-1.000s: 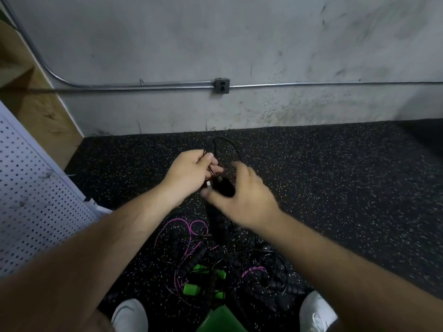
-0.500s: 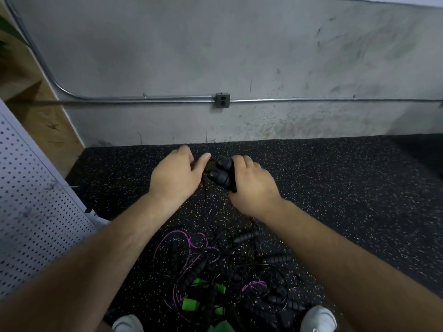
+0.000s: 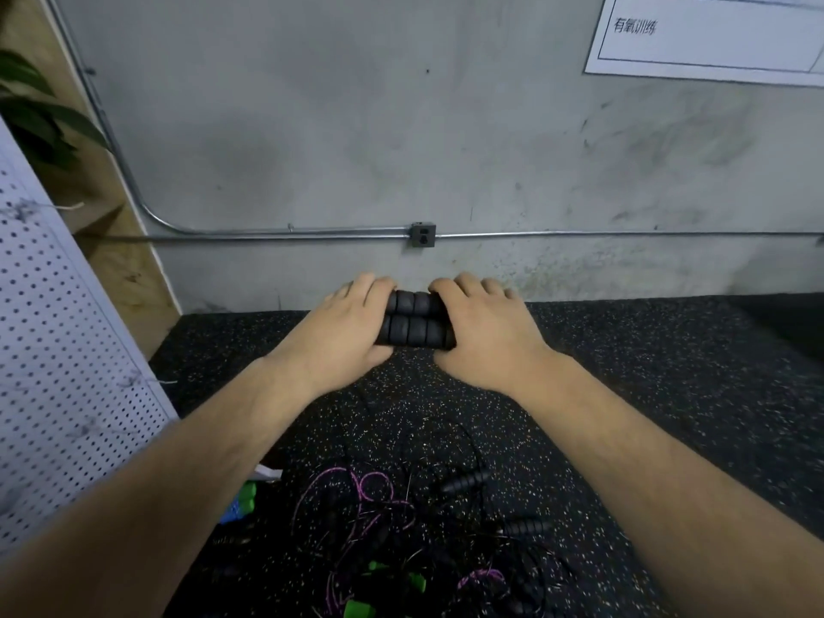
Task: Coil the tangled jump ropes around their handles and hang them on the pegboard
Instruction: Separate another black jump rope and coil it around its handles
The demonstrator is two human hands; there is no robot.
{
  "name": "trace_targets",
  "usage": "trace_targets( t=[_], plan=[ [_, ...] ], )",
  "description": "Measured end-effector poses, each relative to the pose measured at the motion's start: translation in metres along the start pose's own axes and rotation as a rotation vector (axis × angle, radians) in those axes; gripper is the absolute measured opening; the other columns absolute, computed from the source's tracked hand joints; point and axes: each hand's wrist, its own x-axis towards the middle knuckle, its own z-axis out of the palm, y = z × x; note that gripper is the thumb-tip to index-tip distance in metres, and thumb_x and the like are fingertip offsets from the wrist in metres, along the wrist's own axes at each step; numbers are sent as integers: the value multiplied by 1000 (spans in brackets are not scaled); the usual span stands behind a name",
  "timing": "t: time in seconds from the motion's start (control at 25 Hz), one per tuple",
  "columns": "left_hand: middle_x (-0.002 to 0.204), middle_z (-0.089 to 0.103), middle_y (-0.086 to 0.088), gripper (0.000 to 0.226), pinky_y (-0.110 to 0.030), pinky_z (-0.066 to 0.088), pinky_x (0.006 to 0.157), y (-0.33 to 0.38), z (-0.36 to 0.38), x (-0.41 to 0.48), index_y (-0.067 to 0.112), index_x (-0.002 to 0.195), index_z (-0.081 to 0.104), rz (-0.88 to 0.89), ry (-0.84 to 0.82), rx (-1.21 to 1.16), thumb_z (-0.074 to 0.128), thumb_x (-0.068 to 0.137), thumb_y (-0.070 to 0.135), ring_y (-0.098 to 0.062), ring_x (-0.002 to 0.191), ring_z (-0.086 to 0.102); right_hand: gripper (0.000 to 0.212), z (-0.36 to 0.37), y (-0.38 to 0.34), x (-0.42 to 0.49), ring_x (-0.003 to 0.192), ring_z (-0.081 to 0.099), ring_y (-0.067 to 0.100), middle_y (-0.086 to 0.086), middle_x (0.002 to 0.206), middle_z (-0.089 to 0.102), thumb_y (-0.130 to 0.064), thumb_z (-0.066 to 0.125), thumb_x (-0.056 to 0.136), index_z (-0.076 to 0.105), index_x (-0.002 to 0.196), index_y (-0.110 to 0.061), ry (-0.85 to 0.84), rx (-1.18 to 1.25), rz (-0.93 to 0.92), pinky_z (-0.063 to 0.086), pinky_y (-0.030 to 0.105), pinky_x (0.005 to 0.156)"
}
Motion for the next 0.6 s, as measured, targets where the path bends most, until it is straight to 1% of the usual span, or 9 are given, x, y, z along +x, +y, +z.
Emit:
trace_targets(
  t=[0.08,0.16,0.24,0.32,0.36,0.44,0.52,0.6],
  plan=[
    [131,46,-4,68,-37,42,105,-2,19,-13,13,142,37,-30,-61,-11,70,85,30,-23,119,49,63,21,2,-13,109,46,30,6,123,47,-27,68,77,45,135,-16,-9,122,14,42,44,97],
    [127,48,-1,65,-40,43,104,1,38,-23,14,138,41,-24,-83,4,68,82,35,-20,116,46,58,45,0,-24,104,42,28,8,121,47,-17,67,77,48,132,-11,1,180,10,40,43,97],
    [126,51,-1,66,-43,43,104,2,55,-30,13,136,45,25,-43,11,65,80,41,-21,117,46,53,64,-1,-31,101,40,26,8,119,47,-12,65,76,50,127,-9,20,239,20,40,41,95],
    [133,52,-1,73,-43,43,106,-4,69,-37,13,142,44,121,-19,-11,58,83,53,-21,122,48,50,79,-2,-38,101,41,25,9,118,47,-9,64,77,51,125,-7,34,310,16,40,39,95],
    [136,52,0,77,-43,43,106,-7,74,-38,15,147,41,166,-27,-25,52,87,61,-21,122,50,50,84,-1,-39,103,43,26,10,117,47,-8,65,77,51,125,-5,39,318,1,41,38,96],
    [140,50,1,83,-43,45,104,-13,80,-34,22,156,28,223,-66,-62,38,92,74,-19,119,51,53,89,1,-37,108,44,28,11,119,48,-8,67,78,51,128,-4,47,305,-19,41,38,100],
    [137,48,3,83,-42,47,101,-17,86,-28,31,160,13,222,-91,-91,29,93,79,-17,115,49,58,92,2,-32,112,44,27,11,122,48,-9,71,77,49,131,-4,50,309,-4,42,38,102],
    [130,49,4,79,-42,49,97,-20,93,-26,39,159,6,224,-91,-119,26,94,78,-16,110,49,59,95,1,-29,113,44,26,9,122,47,-11,74,77,49,130,-6,60,337,11,45,39,100]
  ],
)
